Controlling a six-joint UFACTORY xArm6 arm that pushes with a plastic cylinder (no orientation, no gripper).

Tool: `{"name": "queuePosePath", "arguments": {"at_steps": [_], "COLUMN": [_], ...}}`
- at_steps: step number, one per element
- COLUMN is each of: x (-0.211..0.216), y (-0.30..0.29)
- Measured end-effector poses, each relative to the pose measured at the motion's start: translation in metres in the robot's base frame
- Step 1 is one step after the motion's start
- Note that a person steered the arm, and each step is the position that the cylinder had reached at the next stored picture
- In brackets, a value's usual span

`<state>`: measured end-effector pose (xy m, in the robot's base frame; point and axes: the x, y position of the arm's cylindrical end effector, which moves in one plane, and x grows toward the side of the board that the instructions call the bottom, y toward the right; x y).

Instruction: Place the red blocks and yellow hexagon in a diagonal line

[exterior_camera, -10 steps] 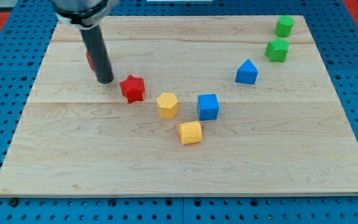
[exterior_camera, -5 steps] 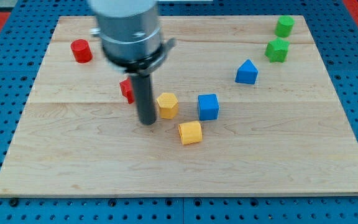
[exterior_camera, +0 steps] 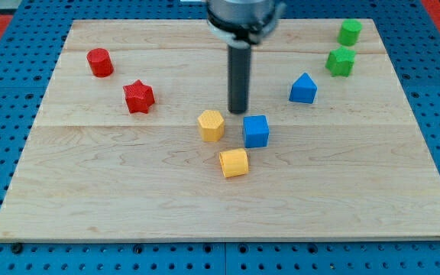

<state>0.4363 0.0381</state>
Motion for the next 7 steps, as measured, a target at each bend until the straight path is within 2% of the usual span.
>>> {"name": "queuePosePath", "arguments": {"at_steps": [1, 4, 6, 7], "x": [0.01, 0.007, -0.046, -0.065], "y": [-0.005, -0.088, -0.126, -0.119]}}
